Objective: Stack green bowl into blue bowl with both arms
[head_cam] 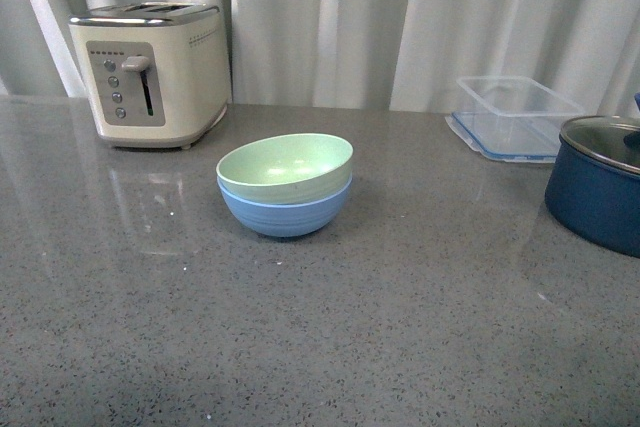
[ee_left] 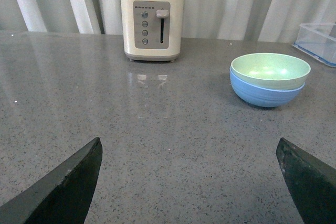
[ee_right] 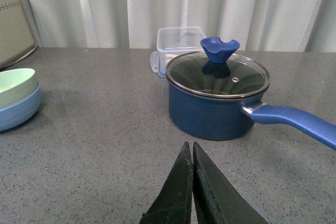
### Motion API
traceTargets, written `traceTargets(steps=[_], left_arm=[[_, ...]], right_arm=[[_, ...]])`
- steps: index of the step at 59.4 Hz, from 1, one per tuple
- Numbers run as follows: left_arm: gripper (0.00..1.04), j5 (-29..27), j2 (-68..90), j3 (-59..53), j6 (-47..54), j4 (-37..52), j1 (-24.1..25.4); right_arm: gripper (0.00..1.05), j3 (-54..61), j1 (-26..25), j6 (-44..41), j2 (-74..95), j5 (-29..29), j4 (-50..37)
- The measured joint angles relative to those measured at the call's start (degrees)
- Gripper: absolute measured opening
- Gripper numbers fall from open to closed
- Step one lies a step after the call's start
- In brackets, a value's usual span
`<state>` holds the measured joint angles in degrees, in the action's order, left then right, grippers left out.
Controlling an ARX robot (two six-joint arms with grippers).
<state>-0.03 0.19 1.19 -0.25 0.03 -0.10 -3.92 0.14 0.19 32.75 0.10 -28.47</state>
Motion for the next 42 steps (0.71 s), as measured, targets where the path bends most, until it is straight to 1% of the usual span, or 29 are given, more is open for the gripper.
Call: traceTargets(steps=[14, 18, 23, 42], left_arm=[[0.98, 0.0, 0.0, 0.0, 0.0, 0.0, 0.0], [0.98, 0.0, 0.0, 0.0, 0.0, 0.0, 0.0], [0.98, 0.02, 0.0, 0.0, 0.0, 0.0, 0.0], [0.98, 0.0, 0.0, 0.0, 0.0, 0.0, 0.0]], right_arm=[[0.01, 1.73, 0.0, 0.0, -6.23, -0.02, 4.5], [0.01, 3.13, 0.0, 0.0, -6.93, 0.0, 3.1], [0.01, 3.67, 0.0, 0.0, -8.33, 0.0, 4.13], [0.01, 3.67, 0.0, 0.0, -17.05, -0.02, 12.66]])
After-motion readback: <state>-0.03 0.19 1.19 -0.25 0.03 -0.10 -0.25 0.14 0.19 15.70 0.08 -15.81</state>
